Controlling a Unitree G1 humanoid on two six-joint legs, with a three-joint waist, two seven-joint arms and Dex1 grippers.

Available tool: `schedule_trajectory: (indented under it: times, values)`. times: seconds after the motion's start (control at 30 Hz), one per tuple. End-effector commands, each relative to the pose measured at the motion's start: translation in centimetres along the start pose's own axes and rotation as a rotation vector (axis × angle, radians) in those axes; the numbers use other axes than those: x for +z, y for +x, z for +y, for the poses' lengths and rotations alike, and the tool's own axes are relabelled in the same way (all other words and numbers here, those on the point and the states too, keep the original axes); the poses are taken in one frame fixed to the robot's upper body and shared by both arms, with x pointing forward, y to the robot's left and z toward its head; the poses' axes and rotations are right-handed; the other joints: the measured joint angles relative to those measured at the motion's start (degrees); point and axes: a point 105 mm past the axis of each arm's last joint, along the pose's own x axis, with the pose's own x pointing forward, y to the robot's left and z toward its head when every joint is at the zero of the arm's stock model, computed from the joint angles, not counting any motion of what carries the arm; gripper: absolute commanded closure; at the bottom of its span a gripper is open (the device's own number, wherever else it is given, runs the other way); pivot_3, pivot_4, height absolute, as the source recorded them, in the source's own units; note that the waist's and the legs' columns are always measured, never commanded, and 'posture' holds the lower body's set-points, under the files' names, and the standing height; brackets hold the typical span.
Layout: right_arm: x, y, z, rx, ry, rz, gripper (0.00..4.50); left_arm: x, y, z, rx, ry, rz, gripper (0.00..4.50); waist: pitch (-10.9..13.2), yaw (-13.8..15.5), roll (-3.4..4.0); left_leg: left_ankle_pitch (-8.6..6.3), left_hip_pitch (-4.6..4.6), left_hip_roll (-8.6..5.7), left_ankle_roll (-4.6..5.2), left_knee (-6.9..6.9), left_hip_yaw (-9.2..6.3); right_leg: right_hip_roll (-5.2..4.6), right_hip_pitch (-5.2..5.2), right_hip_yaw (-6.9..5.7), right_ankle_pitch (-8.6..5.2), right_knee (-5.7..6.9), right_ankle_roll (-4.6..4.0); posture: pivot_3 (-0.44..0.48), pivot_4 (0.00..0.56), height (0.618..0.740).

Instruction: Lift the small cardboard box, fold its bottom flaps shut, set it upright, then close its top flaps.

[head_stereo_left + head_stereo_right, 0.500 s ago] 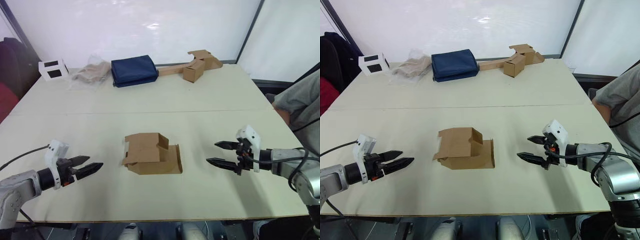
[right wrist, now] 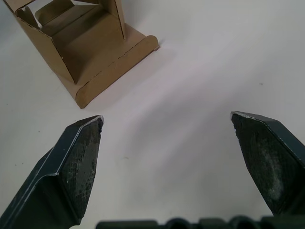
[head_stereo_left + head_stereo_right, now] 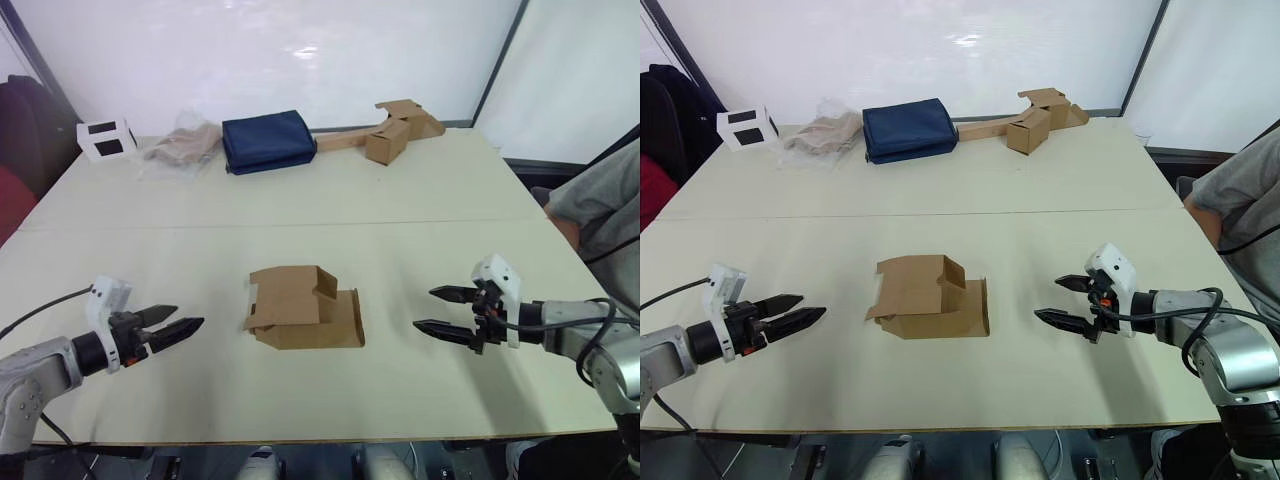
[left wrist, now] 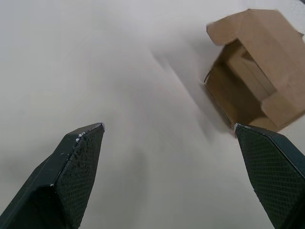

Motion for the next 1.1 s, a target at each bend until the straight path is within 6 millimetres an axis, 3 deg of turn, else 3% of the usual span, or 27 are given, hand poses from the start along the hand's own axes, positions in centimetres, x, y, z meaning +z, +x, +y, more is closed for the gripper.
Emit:
schedule_trajectory:
  times: [0.03, 0.27, 0.4, 0.6, 0.7, 0.83, 1.1]
  values:
    - [1.0, -0.5, -0.5, -0.024, -0.033, -0.046, 0.05, 1.0, -0.6, -0.1, 0.009, 0.061, -0.031, 0.0, 0.0, 0.0, 0.0, 0.0, 0.0, 0.0, 0.0, 0.0, 0.0, 0.0, 0.0, 0.0, 0.0, 0.0, 0.0, 0.0, 0.15, 0.74]
    - [1.8, -0.3, -1.9, -0.107, -0.035, -0.096, 0.05, 1.1, 0.4, 1.7, 0.209, 0.252, -0.008, 0.0, 0.0, 0.0, 0.0, 0.0, 0.01, 0.0, 0.0, 0.0, 0.0, 0.0, 0.0, 0.01, 0.0, 0.01, 0.0, 0.0, 0.15, 0.74]
    - [1.2, 0.1, -1.7, -0.091, -0.037, -0.041, 0.05, 0.3, 0.8, 1.0, 0.094, 0.165, 0.033, 0.0, 0.0, 0.1, 0.0, 0.0, -0.01, 0.0, 0.0, -0.01, 0.0, -0.01, 0.0, 0.0, 0.0, 0.0, 0.0, 0.0, 0.15, 0.74]
    - [1.3, -0.7, -0.9, -0.069, -0.048, -0.056, 0.05, 1.6, 1.0, 1.5, 0.034, 0.07, -0.002, 0.0, 0.0, 0.0, 0.0, 0.0, -0.01, -0.01, 0.0, 0.02, 0.0, 0.01, 0.01, -0.02, 0.0, 0.01, 0.0, 0.0, 0.15, 0.74]
    - [3.3, -0.3, 1.6, 0.026, -0.071, -0.106, 0.05, 2.6, 1.8, -2.3, -0.269, -0.212, 0.018, 0.0, 0.0, -0.1, 0.0, 0.0, -0.02, 0.0, 0.0, 0.01, -0.01, 0.02, -0.01, -0.02, 0.0, 0.03, 0.0, 0.0, 0.15, 0.74]
    - [6.3, 0.9, 5.4, 0.14, -0.12, -0.168, 0.05, 1.7, 3.9, -4.0, -0.45, -0.423, 0.09, 0.0, 0.0, -0.3, 0.04, 0.0, 0.04, -0.01, 0.0, 0.04, -0.03, 0.04, 0.02, -0.03, 0.0, 0.09, 0.01, 0.0, 0.15, 0.74]
    - [7.0, 2.0, 10.1, 0.219, -0.14, -0.167, 0.05, 1.7, 7.9, -5.4, -0.576, -0.459, 0.159, 0.0, 0.0, 0.2, -0.03, 0.02, -0.03, -0.02, -0.03, 0.08, -0.08, 0.02, 0.0, -0.07, 0.0, 0.06, 0.0, 0.0, 0.15, 0.74]
